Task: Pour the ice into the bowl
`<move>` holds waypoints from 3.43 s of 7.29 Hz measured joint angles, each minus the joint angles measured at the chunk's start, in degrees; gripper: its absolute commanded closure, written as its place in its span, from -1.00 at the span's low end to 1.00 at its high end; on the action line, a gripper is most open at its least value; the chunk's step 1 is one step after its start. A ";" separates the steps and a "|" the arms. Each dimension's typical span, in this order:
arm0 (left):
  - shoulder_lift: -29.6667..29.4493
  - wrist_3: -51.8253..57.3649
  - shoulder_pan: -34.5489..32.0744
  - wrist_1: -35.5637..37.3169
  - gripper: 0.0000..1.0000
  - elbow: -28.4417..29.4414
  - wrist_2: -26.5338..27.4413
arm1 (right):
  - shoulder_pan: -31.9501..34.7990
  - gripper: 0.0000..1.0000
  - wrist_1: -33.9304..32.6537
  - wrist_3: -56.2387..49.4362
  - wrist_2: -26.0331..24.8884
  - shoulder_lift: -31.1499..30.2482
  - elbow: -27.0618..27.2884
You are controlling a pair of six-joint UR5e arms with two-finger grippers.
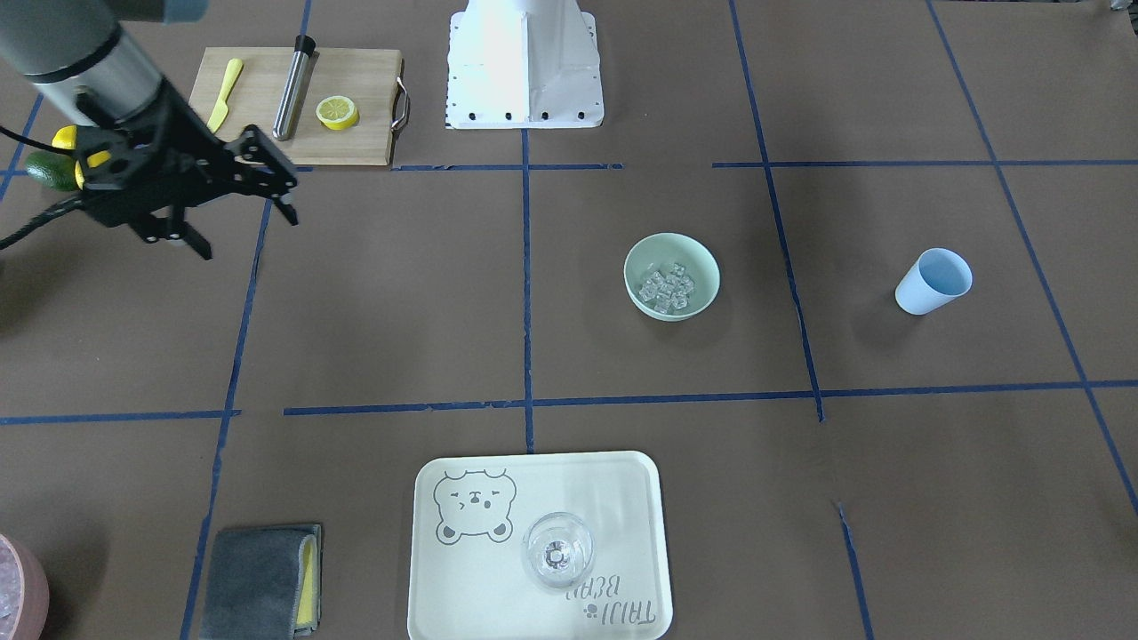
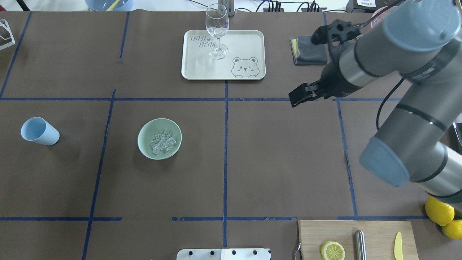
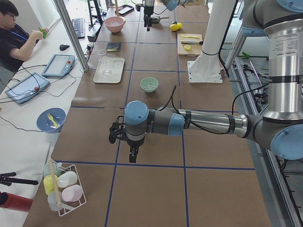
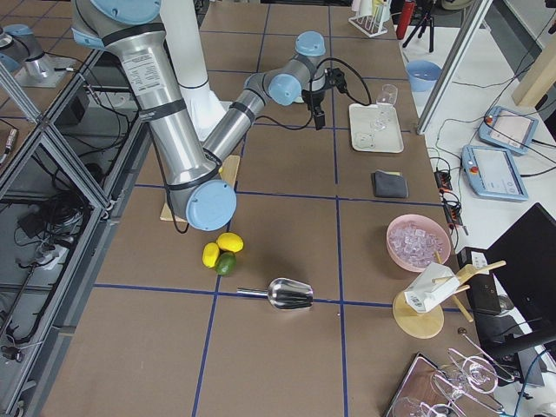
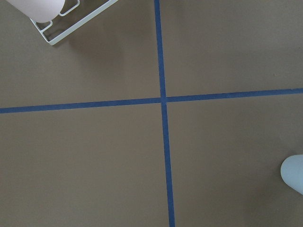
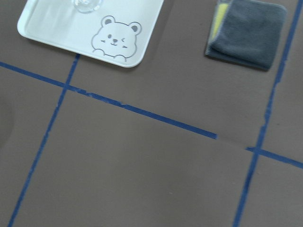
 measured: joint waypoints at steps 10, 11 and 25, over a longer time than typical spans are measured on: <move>-0.13 0.06 0.08 -0.15 -1.00 -0.59 -0.06 | -20.52 0.71 12.46 25.57 -22.44 33.69 -48.29; -0.10 0.06 0.08 -0.17 -1.00 -0.65 -0.07 | -20.76 1.00 12.60 25.62 -22.94 33.93 -48.81; -0.01 0.33 0.33 -0.19 -1.00 -0.35 -0.14 | -0.93 1.00 12.87 5.84 1.09 6.66 -16.95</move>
